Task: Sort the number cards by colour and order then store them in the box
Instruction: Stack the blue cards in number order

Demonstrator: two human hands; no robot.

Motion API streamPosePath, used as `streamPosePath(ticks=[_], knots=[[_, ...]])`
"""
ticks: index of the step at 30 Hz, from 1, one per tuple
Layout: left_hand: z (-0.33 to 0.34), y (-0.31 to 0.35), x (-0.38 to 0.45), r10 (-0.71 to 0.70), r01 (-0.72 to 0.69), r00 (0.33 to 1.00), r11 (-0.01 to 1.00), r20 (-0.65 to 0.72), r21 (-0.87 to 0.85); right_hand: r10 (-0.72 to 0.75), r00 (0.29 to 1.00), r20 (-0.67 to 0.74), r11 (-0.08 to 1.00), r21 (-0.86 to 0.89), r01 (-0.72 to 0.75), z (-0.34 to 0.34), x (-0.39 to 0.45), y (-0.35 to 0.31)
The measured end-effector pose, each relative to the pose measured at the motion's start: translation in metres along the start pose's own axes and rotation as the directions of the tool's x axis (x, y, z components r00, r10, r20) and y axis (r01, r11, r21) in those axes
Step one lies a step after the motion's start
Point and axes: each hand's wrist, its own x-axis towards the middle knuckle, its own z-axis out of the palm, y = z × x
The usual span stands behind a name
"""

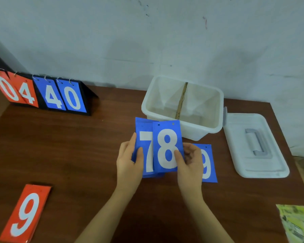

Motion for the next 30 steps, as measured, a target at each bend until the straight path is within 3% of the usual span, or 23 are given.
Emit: streamPosePath(ticks=[6, 10, 12, 15, 18, 23, 27, 30], knots=[[0.019, 0.011, -0.006, 0.164, -0.163, 0.987, 0.986, -0.005, 0.021, -0.058, 0.998, 0.029, 0.986, -0.152, 0.062, 0.008, -0.011, 0.000], [0.022, 0.010, -0.001, 0.180, -0.180, 0.984, 0.984, 0.003, 0.002, -0.162, 0.979, -0.120, 0.947, -0.298, 0.120, -0.018, 0.011, 0.020], [0.023, 0.010, 0.001, 0.166, -0.166, 0.986, 0.986, 0.007, -0.015, -0.070, 0.971, -0.228, 0.899, -0.436, -0.038, -0.043, 0.033, 0.043], [0.026, 0.004, 0.001, 0.140, -0.141, 0.990, 0.990, 0.010, 0.009, 0.129, 0.925, -0.357, 0.683, -0.644, -0.344, -0.073, 0.057, 0.077], [0.029, -0.003, -0.003, 0.089, -0.089, 0.996, 0.995, 0.005, 0.035, 0.177, 0.903, -0.392, 0.603, -0.682, -0.414, -0.079, 0.062, 0.087], [0.031, -0.010, -0.011, 0.033, -0.032, 0.999, 0.997, -0.011, 0.064, 0.230, 0.884, -0.406, 0.646, -0.616, -0.451, -0.071, 0.063, 0.091], [0.030, -0.015, -0.013, -0.016, 0.018, 1.000, 0.997, -0.019, 0.073, 0.189, 0.957, -0.221, 0.883, -0.389, -0.264, -0.077, 0.053, 0.090], [0.028, -0.024, -0.015, -0.043, 0.047, 0.998, 0.995, -0.044, 0.088, 0.075, 0.986, -0.148, 0.976, -0.191, -0.103, -0.078, 0.034, 0.072]])
